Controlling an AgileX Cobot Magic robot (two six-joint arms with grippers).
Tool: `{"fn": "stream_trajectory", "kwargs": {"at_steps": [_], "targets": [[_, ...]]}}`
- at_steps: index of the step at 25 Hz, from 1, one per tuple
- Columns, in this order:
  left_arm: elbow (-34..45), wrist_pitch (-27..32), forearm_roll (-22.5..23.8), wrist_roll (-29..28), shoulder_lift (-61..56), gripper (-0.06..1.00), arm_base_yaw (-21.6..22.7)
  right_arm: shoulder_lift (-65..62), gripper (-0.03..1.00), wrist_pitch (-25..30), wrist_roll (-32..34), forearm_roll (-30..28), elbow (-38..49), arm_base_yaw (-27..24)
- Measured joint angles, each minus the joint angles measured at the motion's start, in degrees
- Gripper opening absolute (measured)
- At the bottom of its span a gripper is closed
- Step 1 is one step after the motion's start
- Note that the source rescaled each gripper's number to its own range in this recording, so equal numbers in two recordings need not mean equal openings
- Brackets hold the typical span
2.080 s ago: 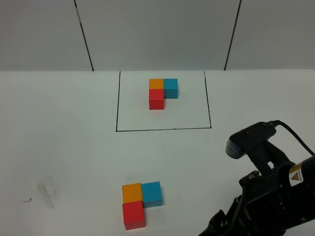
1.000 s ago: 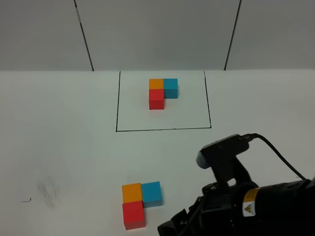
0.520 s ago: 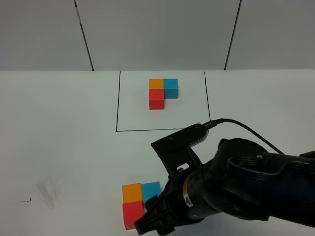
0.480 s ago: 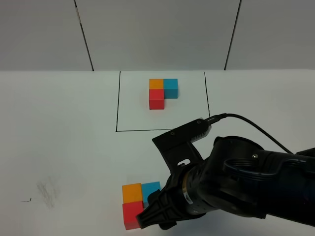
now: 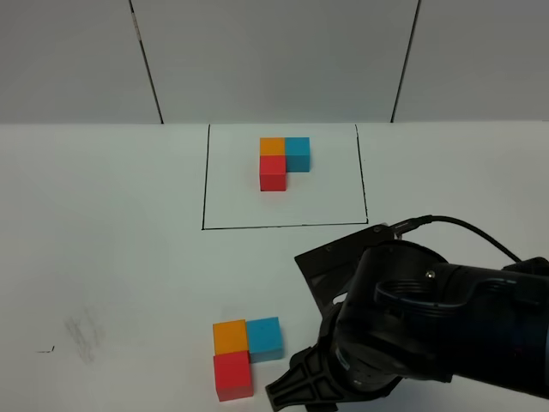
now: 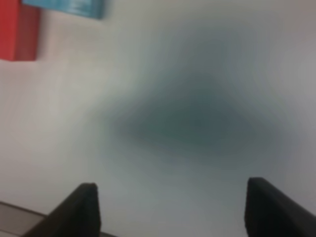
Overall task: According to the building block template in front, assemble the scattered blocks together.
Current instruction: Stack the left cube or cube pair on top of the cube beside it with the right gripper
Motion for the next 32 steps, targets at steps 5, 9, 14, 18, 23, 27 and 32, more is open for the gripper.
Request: {"fn": "stream_trajectory", "kwargs": {"at_steps": [5,9,14,18,23,27,32], "targets": [[0.0,0.0,0.0,0.0,0.0,0.96,0.0,0.0,0.46,-2.6,0.4,1.8,0.0,4.6],[0.0,0.0,0.0,0.1,0.0,0.96,0.0,0.0,0.46,-2.8,2.8,1.1,0.0,7.0],[0.0,0.0,-0.1,0.2,0.0,0.96,0.0,0.0,0.46,-2.2,5.3,0.4,-0.3,7.1],[0.0,0.0,-1.1,0.2,0.0,0.96,0.0,0.1,0.46,-2.0,5.6,0.4,-1.9,7.1],[0.0,0.0,-1.3,0.1,0.0,0.96,0.0,0.6,0.46,-1.9,5.7,0.1,-3.7,7.1],[0.0,0.0,-1.3,0.1,0.0,0.96,0.0,0.7,0.46,-2.0,6.7,-0.4,-3.8,7.1],[0.0,0.0,-1.4,0.1,0.0,0.96,0.0,2.4,0.46,-2.5,8.0,-0.6,-3.8,7.1]]}}
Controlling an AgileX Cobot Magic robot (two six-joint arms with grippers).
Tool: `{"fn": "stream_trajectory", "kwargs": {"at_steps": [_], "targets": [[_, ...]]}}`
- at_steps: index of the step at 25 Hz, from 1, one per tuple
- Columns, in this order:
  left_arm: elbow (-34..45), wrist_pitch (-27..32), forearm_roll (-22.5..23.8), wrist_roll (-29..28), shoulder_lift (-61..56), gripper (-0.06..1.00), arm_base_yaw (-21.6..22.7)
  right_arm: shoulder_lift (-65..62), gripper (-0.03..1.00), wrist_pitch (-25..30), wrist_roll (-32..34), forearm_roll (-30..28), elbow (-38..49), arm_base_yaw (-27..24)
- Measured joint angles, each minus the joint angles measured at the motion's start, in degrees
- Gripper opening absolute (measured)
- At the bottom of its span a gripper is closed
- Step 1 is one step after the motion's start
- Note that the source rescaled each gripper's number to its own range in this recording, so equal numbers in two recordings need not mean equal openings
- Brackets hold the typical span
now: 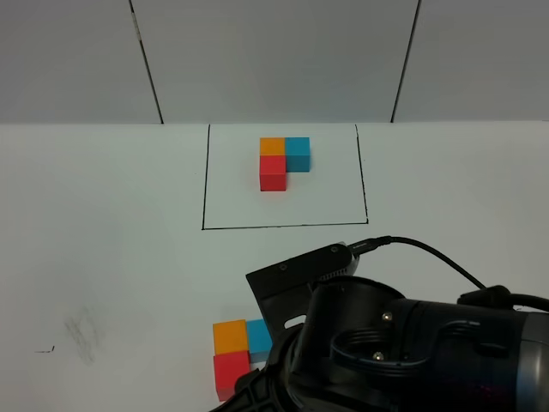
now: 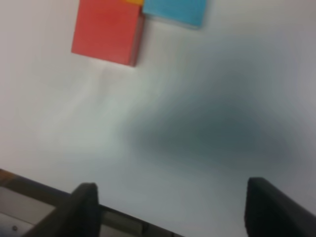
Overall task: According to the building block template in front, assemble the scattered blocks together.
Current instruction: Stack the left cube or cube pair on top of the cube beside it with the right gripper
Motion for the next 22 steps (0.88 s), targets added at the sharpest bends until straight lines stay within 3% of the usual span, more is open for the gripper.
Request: {"fn": "stream_trajectory", "kwargs": {"at_steps": [14,22], "targets": [[0.0,0.0,-0.1,0.0,0.0,0.95,0.0,2.1,0.46,-1.0,0.0,-1.1,-5.5,0.0],[0.0,0.0,-0.1,-0.1,0.0,0.95,0.0,2.2,0.46,2.0,3.8,-7.5,-8.0,0.0]]}}
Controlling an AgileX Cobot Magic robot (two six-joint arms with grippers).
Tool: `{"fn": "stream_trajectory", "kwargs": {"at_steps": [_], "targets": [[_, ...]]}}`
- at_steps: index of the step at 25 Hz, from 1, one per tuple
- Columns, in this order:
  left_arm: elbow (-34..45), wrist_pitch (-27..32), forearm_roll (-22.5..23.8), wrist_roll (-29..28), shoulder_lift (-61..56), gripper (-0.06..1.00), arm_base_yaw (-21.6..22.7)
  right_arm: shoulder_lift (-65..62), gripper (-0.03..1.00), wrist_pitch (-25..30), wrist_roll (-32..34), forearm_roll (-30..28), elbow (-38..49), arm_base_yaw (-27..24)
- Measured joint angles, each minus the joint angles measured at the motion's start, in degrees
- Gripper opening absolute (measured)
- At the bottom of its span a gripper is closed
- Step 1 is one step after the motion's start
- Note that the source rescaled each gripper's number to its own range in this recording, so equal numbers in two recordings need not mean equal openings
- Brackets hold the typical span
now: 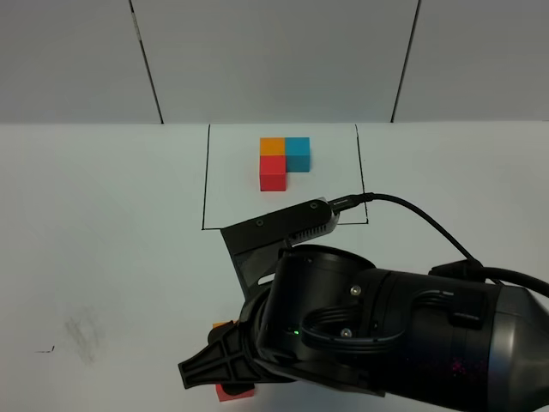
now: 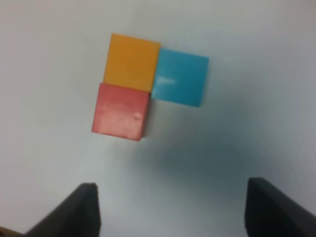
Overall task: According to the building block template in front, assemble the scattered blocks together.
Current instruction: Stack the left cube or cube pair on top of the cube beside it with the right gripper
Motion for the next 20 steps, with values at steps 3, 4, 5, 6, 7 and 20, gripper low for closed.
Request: {"fn": "stream_trajectory", "kwargs": {"at_steps": [3,4,5,6,7,20], "targets": [[0.0,0.0,0.0,0.0,0.0,0.95,0.0,0.0,0.46,-0.9,1.8,-0.5,0.0,0.0],[0.0,0.0,0.0,0.0,0.0,0.95,0.0,0.0,0.46,-1.8,2.6,-0.8,0.0,0.0],[0.0,0.0,0.0,0.0,0.0,0.95,0.0,0.0,0.46,-2.9,3.4,-1.2,0.0,0.0],[0.0,0.0,0.0,0.0,0.0,0.95,0.0,0.0,0.46,-4.4,4.4,-1.6,0.0,0.0],[0.0,0.0,0.0,0.0,0.0,0.95,0.0,0.0,0.46,-6.0,5.1,-2.0,0.0,0.0],[0.0,0.0,0.0,-0.1,0.0,0.95,-0.1,2.3,0.46,-5.8,8.3,-3.5,0.0,0.0]]}}
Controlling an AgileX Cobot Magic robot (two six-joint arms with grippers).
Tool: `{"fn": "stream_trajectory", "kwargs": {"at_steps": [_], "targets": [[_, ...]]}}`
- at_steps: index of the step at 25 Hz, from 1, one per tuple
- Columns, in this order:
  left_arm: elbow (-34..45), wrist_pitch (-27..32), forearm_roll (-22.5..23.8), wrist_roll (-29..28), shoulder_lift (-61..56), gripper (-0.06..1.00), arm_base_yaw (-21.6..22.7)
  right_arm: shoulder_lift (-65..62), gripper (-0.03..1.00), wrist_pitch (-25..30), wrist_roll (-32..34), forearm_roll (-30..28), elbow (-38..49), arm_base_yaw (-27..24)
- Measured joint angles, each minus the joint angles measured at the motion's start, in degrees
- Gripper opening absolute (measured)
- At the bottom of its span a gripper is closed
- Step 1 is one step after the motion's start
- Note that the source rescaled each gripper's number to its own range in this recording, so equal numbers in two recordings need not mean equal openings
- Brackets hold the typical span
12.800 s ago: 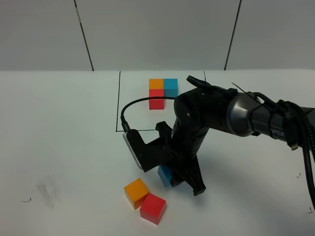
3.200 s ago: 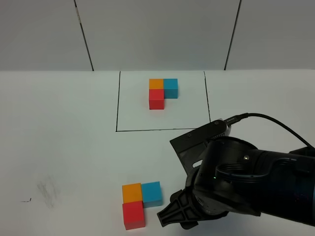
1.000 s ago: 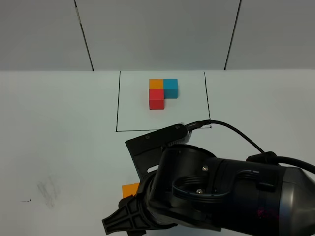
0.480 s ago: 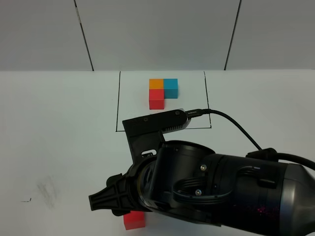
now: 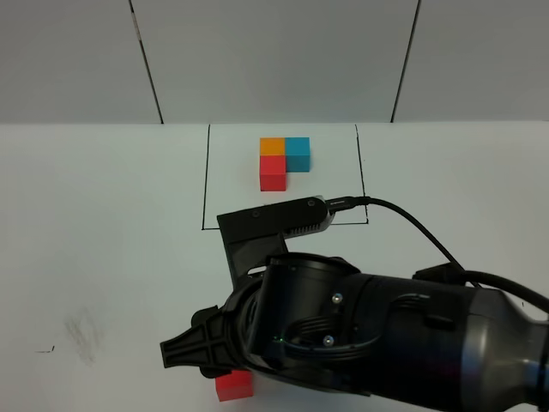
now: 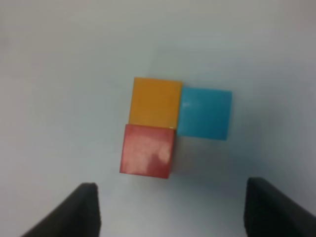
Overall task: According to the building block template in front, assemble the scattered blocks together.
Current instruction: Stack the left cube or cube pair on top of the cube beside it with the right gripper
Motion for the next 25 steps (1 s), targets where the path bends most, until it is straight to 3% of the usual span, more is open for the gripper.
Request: {"fn": "stream_trajectory", "kwargs": {"at_steps": [15,25], "targets": [[0.0,0.0,0.0,0.0,0.0,0.95,0.0,8.8,0.46,-3.7,-9.0,11.8,-0.1,0.0],[0.0,0.0,0.0,0.0,0.0,0.95,0.0,9.8,0.46,-1.7,-11.1,13.5,-5.1,-3.7]]}}
